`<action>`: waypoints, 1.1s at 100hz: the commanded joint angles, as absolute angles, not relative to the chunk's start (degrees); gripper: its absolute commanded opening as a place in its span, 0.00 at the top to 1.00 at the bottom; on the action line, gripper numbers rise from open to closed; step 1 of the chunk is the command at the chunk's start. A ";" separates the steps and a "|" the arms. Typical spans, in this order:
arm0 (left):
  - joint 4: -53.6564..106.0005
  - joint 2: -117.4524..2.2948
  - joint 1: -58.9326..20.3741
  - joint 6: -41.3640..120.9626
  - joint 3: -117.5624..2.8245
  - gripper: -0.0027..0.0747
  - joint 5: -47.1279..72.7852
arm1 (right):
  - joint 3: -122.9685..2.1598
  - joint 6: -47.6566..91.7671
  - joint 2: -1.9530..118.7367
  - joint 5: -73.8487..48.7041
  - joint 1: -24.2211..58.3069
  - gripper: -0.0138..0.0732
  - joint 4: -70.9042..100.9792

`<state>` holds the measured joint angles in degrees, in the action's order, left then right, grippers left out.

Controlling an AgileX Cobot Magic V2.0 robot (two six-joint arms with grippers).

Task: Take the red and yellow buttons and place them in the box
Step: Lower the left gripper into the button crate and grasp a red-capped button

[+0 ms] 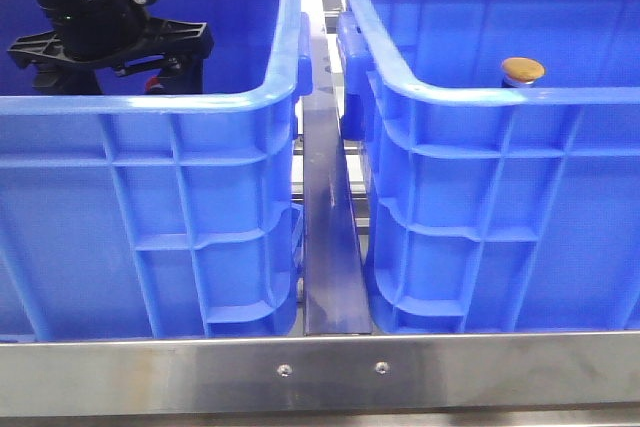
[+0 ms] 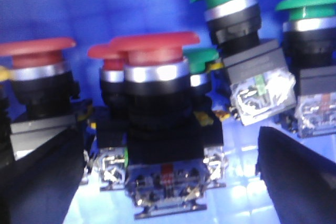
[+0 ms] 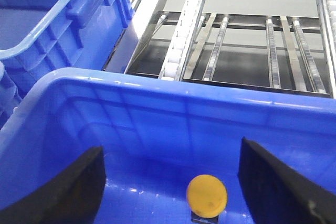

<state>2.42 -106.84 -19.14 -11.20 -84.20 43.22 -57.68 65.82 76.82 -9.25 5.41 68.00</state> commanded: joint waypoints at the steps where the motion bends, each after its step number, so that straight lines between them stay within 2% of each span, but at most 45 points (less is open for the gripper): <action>1: 2.42 -104.13 -19.09 -11.83 -86.21 0.23 40.96 | -59.08 66.39 74.79 -7.76 5.17 0.21 68.56; 4: 2.42 -104.13 -19.09 -11.83 -86.21 0.25 40.96 | -59.08 66.39 74.79 -7.76 5.17 0.21 68.56; 13: 2.42 -104.13 -19.09 -11.83 -86.21 0.42 40.96 | -59.08 66.39 74.79 -7.76 5.17 0.21 68.56; 26: 2.42 -104.13 -19.09 -11.83 -86.21 0.74 40.94 | -59.08 66.39 74.79 -8.01 5.17 0.21 68.56; 37: 2.42 -104.13 -19.09 -11.83 -86.21 0.88 40.54 | -59.08 66.39 74.79 -8.07 5.17 0.21 68.56; 44: 2.42 -103.92 -19.09 -11.83 -86.21 0.91 40.54 | -59.08 66.39 74.79 -8.07 5.17 0.21 68.56; 78: 2.94 -94.79 -20.72 -10.02 -86.21 0.91 41.03 | -59.08 66.39 74.79 -9.09 5.17 0.21 68.56; 110: 2.94 -85.44 -27.65 -1.42 -85.76 0.91 41.39 | -59.08 66.39 74.79 -12.55 5.17 0.21 71.37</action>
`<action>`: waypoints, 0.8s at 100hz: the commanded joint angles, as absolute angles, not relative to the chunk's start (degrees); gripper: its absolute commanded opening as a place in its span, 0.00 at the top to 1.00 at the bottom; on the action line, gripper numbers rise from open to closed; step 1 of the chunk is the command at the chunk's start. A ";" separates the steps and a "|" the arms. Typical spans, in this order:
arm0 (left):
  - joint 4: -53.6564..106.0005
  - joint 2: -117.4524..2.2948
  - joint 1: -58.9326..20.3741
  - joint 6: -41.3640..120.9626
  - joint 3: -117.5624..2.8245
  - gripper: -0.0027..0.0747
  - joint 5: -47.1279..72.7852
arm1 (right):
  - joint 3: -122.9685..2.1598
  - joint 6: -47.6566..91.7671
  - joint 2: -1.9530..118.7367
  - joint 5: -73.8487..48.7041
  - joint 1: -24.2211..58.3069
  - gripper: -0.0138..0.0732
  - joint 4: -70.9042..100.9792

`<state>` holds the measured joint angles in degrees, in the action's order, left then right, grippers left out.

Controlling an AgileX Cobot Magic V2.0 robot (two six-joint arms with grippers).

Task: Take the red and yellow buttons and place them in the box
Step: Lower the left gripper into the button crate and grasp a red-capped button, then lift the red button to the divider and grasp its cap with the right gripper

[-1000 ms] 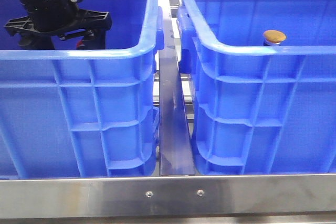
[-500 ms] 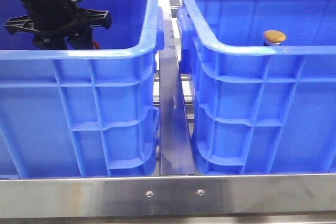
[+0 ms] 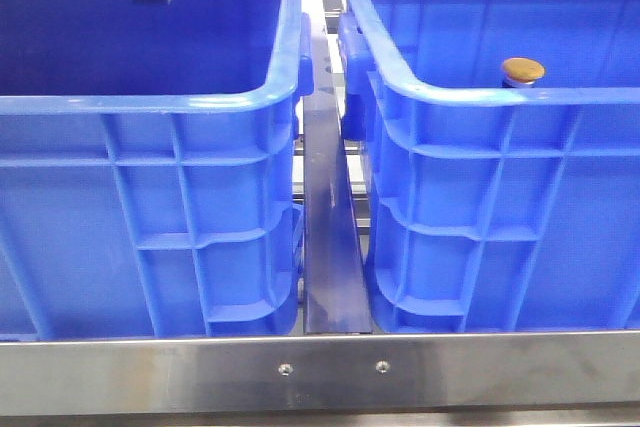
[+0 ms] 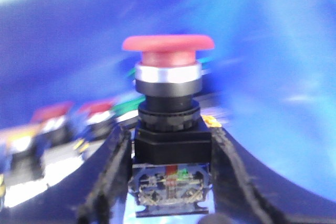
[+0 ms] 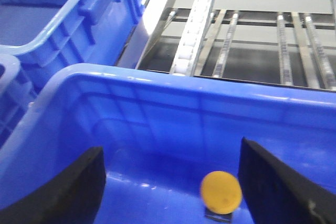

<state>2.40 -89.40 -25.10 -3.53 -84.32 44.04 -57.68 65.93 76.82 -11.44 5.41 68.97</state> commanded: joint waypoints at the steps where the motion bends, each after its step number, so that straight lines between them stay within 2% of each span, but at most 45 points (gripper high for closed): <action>1: 2.94 -85.34 -27.87 -1.30 -85.76 0.91 41.39 | -59.08 66.39 74.79 -12.77 5.17 0.21 71.56; 31: 2.85 -85.08 -36.56 0.85 -85.41 0.91 41.67 | -59.15 66.39 73.42 -24.83 5.17 0.21 84.23; 56: 3.52 -85.08 -36.96 0.88 -85.41 0.91 41.90 | -60.16 66.33 71.94 -38.02 5.23 0.21 100.51; 80: 4.84 -85.08 -40.25 2.33 -85.41 0.91 42.02 | -60.16 65.29 73.76 -44.42 5.58 0.21 101.45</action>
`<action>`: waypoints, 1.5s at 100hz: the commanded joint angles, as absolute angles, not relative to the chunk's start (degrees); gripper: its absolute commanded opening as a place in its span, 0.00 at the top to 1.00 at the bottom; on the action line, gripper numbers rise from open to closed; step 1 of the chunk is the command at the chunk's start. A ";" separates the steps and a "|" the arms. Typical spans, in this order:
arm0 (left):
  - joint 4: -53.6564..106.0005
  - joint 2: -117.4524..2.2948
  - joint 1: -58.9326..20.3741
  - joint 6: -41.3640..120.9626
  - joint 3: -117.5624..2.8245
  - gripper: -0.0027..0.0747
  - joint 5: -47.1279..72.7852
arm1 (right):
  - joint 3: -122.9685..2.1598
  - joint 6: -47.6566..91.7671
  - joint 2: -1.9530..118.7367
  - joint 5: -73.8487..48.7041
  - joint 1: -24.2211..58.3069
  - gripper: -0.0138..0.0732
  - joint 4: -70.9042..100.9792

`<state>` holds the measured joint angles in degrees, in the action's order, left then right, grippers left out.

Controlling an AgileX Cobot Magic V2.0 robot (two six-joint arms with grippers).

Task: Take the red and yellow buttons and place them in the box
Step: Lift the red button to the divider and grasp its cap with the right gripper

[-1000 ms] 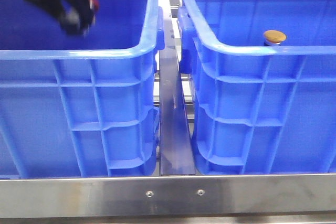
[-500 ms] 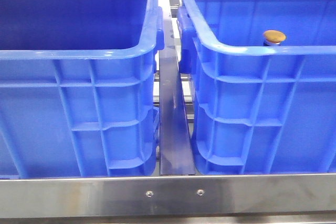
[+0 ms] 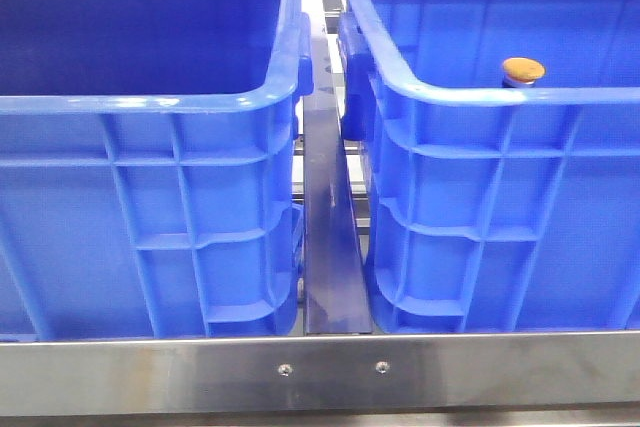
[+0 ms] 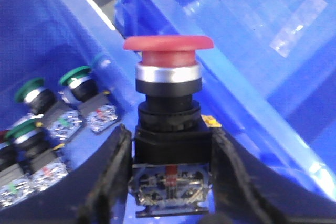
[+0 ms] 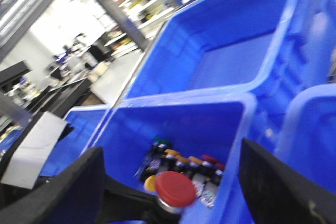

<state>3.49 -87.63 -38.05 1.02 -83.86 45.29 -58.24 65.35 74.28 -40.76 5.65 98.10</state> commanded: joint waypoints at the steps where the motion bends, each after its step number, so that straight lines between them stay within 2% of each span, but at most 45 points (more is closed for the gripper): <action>1: 4.84 -85.08 -40.45 2.50 -85.41 0.91 42.02 | -60.16 65.25 73.82 -44.48 5.58 0.21 101.44; 26: 4.84 -85.08 -45.35 3.78 -85.41 0.91 40.89 | -60.16 64.02 76.74 -47.38 5.58 0.21 99.36; 98: 4.84 -85.08 -45.67 3.87 -85.41 0.91 39.62 | -59.99 62.76 80.30 -58.55 6.99 0.22 89.98; 108: 4.84 -85.08 -45.67 3.87 -85.41 0.91 39.62 | -59.99 62.76 80.30 -57.83 6.99 0.29 89.93; 127: 4.84 -85.08 -45.67 3.87 -85.41 0.90 39.62 | -59.99 62.76 80.30 -57.68 6.99 0.64 89.91; 134: 4.84 -85.08 -45.67 3.87 -85.41 0.85 39.62 | -59.99 62.76 80.30 -57.68 6.99 0.71 89.91; 138: 4.84 -85.08 -45.67 3.87 -85.41 0.78 39.62 | -59.99 62.76 80.30 -57.68 6.99 0.72 89.91; 150: 4.84 -85.08 -45.67 3.87 -85.41 0.49 39.62 | -59.99 62.76 80.30 -57.63 6.99 0.72 89.91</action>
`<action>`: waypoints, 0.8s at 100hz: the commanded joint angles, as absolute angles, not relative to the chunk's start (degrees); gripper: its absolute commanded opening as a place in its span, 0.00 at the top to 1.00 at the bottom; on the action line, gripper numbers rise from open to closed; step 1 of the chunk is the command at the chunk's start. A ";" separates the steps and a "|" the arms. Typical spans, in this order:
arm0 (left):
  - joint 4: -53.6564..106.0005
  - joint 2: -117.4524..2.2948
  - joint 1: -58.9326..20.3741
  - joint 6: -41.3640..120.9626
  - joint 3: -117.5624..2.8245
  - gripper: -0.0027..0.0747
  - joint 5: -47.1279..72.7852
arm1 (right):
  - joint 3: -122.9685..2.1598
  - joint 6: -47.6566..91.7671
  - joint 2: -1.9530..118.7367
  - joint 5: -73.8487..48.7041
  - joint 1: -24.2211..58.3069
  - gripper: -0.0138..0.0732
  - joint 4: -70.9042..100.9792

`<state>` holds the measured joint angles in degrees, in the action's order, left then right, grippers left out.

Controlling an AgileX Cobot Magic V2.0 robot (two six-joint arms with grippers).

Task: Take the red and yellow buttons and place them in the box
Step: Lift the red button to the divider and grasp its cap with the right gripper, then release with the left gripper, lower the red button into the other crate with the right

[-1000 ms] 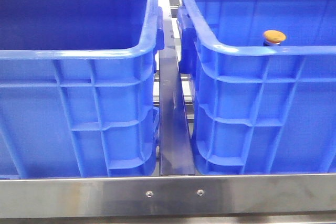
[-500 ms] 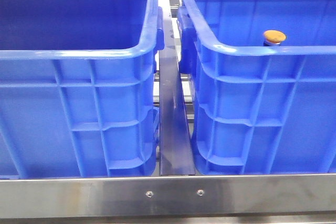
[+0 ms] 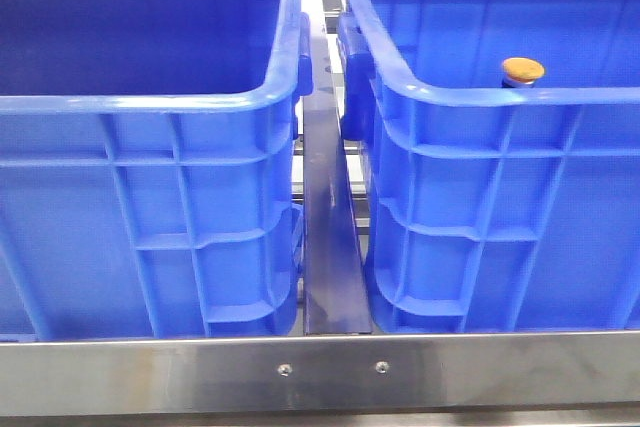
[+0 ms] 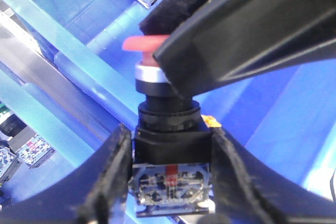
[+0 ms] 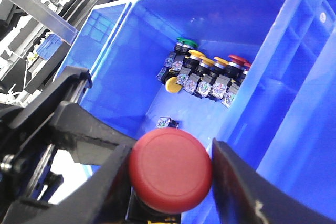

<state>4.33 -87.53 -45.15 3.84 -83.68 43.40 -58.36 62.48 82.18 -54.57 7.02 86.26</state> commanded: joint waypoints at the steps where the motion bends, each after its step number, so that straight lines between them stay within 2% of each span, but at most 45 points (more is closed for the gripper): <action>1: 4.84 -85.08 -45.67 3.87 -85.41 0.46 39.62 | -59.99 62.76 80.30 -57.63 6.99 0.72 89.91; 8: 4.84 -85.08 -45.67 3.87 -85.41 0.30 39.62 | -59.99 62.76 80.30 -57.57 6.99 0.72 89.91; 14: 4.84 -85.08 -45.67 3.87 -85.75 0.23 39.62 | -59.99 62.81 80.30 -57.30 6.99 0.72 89.91; 35: 4.84 -85.08 -45.67 3.87 -86.24 0.23 39.95 | -61.41 62.92 80.30 -55.75 4.51 0.72 89.89; 80: 4.84 -85.08 -45.67 3.87 -86.24 0.23 40.18 | -63.06 70.48 77.97 -53.46 -12.67 0.72 86.76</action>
